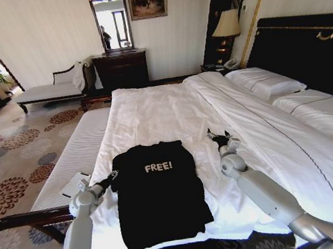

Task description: Fold the clothes on the bed.

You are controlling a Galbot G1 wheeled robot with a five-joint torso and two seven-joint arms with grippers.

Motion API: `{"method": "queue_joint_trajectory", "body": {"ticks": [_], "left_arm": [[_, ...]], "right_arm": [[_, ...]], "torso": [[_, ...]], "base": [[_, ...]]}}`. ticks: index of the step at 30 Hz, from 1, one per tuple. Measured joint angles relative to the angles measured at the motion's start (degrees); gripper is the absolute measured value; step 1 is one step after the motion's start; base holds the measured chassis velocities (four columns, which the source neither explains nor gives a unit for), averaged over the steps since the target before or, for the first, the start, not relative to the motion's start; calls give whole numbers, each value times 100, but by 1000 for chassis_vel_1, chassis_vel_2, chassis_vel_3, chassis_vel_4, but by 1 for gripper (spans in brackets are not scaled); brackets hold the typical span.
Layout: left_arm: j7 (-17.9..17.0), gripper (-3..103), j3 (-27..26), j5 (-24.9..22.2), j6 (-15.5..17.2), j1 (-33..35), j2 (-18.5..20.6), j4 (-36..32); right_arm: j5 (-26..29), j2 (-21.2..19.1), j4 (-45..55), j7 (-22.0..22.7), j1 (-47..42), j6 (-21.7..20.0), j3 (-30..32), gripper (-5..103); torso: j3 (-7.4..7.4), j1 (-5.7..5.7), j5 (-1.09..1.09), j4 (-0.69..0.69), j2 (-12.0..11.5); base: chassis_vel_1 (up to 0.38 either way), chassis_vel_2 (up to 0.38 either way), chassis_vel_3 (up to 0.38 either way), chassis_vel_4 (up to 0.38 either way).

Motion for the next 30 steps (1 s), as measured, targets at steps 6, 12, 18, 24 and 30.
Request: {"method": "queue_joint_trajectory", "body": {"ticks": [6, 12, 18, 24, 30], "left_arm": [[17, 16, -99, -24, -52, 1, 126, -106], [-90, 1, -83, -157, -63, -30, 226, -293], [-162, 1, 140, -135, -65, -42, 242, -446], [-183, 1, 271, -21, -48, -41, 197, -563], [-192, 1, 9, -96, 2, 54, 382, -666]], "right_arm": [[1, 24, -32, 2, 15, -6, -11, 100], [-11, 55, -59, 2, 32, -9, -45, 100], [-13, 64, -59, 12, 41, -16, -68, 100], [-9, 31, -29, 26, 14, -23, -34, 100], [-5, 4, -32, 25, -14, -24, 14, 100]], "torso": [[0, 0, 1, 1, 0], [0, 0, 1, 1, 0], [0, 0, 1, 1, 0], [0, 0, 0, 0, 0], [0, 0, 1, 1, 0]], "base": [[0, 0, 0, 0], [0, 0, 0, 0], [0, 0, 0, 0], [0, 0, 0, 0], [0, 0, 0, 0]]}}
